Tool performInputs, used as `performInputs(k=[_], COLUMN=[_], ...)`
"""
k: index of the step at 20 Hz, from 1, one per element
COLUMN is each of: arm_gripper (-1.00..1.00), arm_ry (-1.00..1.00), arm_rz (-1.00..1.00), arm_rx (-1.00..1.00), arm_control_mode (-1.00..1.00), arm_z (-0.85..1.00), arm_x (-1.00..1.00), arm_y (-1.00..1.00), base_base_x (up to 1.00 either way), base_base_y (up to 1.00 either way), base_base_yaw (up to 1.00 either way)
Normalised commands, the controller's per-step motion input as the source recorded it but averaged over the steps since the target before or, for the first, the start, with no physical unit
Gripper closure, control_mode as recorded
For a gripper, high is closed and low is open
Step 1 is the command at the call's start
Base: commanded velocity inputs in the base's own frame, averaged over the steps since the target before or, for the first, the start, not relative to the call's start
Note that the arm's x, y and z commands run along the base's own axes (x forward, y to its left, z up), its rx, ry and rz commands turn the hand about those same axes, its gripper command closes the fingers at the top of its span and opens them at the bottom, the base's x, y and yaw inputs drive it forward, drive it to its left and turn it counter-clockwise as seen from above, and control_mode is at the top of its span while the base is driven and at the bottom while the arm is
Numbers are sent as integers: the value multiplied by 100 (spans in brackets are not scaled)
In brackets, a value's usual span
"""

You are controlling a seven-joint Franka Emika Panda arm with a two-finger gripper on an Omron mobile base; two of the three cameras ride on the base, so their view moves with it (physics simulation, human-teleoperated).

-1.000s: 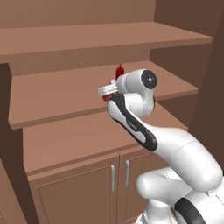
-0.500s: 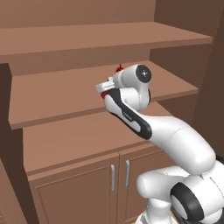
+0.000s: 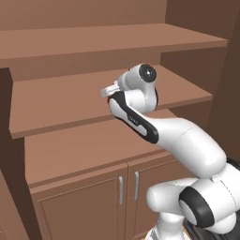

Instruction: There are various items on the counter. Only move the condiments/shakers into the cabinet.

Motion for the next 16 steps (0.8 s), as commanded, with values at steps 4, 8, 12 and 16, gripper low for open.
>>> performInputs(k=[4, 8, 12, 16], arm_gripper=[-100, -100, -100, -100], arm_ry=[-2, -3, -3, -3], arm_rz=[0, 0, 0, 0], arm_rx=[0, 0, 0, 0], arm_control_mode=[-100, -100, -100, -100], arm_z=[-30, -24, -19, -9], arm_x=[19, 22, 16, 17], arm_y=[0, 0, 0, 0], base_base_x=[0, 0, 0, 0], base_base_y=[0, 0, 0, 0], base_base_yaw=[0, 0, 0, 0])
